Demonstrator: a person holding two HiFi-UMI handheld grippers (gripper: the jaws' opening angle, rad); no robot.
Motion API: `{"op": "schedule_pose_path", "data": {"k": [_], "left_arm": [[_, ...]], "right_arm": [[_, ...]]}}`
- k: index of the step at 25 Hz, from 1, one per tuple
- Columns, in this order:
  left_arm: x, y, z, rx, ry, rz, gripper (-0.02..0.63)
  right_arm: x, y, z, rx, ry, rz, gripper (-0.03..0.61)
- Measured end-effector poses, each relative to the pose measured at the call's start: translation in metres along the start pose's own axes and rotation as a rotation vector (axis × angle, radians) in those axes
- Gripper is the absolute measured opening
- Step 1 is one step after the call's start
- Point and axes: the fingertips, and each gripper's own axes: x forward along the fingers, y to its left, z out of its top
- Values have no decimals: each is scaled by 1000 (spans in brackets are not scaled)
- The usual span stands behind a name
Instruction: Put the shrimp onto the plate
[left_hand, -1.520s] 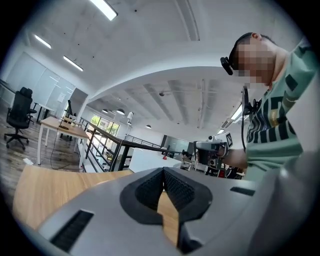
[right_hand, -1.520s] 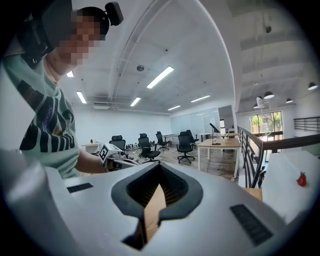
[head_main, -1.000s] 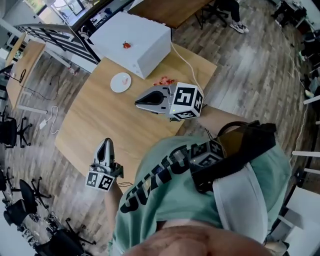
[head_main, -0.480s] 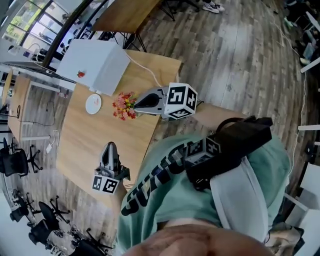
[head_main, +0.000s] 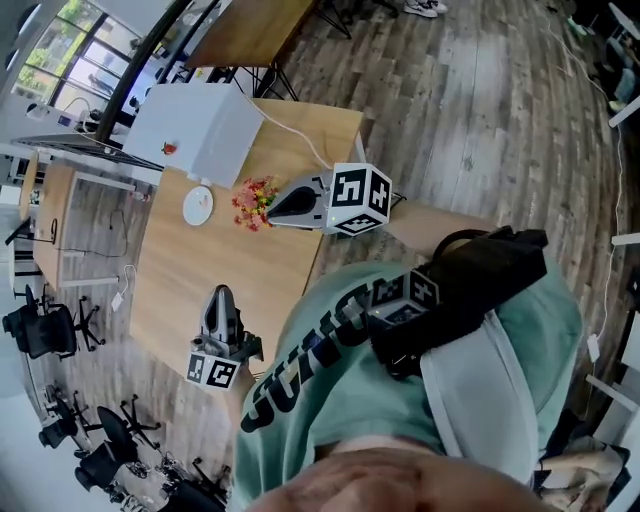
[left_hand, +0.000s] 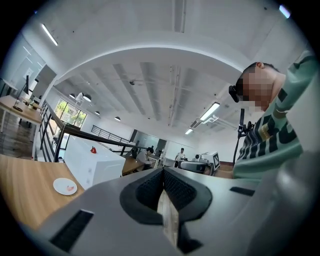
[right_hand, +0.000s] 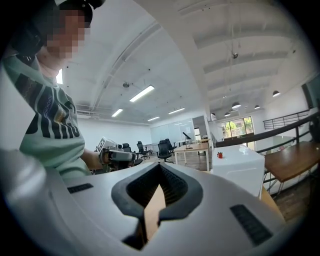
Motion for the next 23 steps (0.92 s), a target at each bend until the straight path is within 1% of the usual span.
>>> {"op": "schedule_pose_path", "data": {"k": [3, 6, 8, 11, 14, 23], "left_arm": [[-41, 15, -1, 1, -6, -1, 6], [-78, 33, 5, 29, -13, 17, 6], [-93, 45, 11, 35, -42, 29, 6], [-111, 60, 18, 7, -91, 56, 6], [-116, 66, 21, -15, -118, 68, 6], [-107, 69, 30, -2, -126, 78, 6]], "right_arm": [[29, 23, 1, 6, 3, -26, 6], [59, 45, 0, 6, 17, -22, 6], [73, 50, 5, -3, 30, -19, 6], [90, 54, 13, -18, 46, -6, 6], [100, 52, 19, -29, 54, 8, 6], [100, 40, 24, -33, 57, 26, 6]]}}
